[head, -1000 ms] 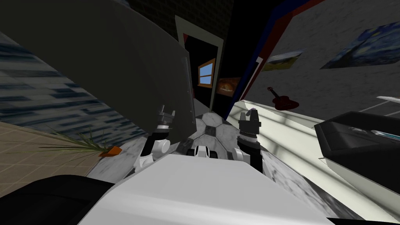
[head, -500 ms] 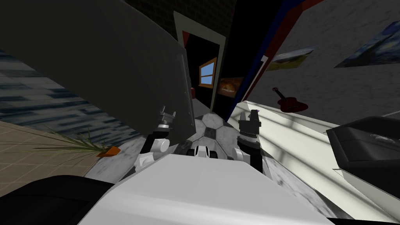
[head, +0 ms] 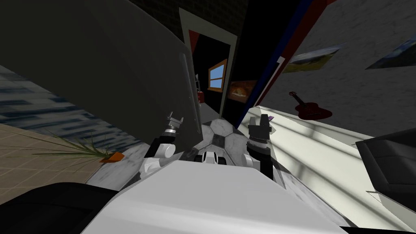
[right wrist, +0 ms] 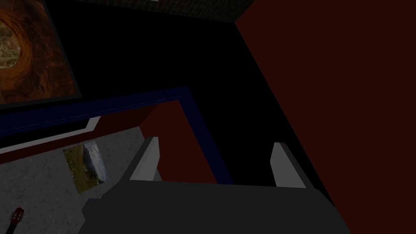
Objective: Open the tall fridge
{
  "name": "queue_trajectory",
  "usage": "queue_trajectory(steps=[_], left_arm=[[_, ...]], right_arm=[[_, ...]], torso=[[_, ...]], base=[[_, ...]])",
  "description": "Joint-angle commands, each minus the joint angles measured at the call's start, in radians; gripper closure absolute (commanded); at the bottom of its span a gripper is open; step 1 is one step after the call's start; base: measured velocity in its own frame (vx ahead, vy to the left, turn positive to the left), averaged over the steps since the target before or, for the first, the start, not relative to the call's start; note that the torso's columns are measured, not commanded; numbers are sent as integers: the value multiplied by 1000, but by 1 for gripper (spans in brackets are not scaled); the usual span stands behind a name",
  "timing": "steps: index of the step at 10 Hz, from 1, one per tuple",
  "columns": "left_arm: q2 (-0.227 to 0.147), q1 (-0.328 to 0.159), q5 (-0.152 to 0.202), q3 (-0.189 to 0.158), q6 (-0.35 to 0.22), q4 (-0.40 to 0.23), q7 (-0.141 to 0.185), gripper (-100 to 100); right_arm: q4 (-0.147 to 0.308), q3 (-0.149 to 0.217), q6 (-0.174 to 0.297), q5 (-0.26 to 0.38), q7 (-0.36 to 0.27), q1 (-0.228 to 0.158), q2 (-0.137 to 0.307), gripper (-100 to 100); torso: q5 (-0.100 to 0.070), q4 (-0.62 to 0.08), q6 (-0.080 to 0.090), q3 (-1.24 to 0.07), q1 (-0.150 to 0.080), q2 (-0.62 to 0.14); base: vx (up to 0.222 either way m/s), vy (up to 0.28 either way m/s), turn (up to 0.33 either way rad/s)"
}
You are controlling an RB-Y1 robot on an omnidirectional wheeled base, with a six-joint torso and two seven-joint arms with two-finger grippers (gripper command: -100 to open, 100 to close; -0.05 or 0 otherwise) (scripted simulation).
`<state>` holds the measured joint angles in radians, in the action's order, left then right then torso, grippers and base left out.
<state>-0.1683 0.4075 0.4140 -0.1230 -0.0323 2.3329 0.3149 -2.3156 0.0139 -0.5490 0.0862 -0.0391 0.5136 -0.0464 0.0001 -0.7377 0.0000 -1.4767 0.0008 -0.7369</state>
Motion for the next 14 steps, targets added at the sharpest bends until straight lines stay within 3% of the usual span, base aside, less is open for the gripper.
queue_trajectory(steps=[1, 8, 11, 14], left_arm=[[3, -9, 48, -16, -66, -5, 24, -100], [38, -30, 182, -61, -241, -14, 87, -100], [86, -37, 224, -75, -295, -17, 107, -100], [162, -40, 246, -82, -325, -19, 117, -100]], right_arm=[[0, 0, 0, 0, 0, 0, 0, 0], [0, 0, 0, 0, 0, 0, 0, 0], [0, 0, 0, 0, 0, 0, 0, 0], [0, 0, 0, 0, 0, 0, 0, 0]], torso=[[0, 0, 0, 0, -1, 0], [0, 0, 0, 1, 0, -2], [0, 0, 0, 1, -1, -2], [0, -1, 0, 2, 0, -3]], base=[[144, -105, 79], [147, -109, 83], [118, -87, 61], [67, -60, 34]])
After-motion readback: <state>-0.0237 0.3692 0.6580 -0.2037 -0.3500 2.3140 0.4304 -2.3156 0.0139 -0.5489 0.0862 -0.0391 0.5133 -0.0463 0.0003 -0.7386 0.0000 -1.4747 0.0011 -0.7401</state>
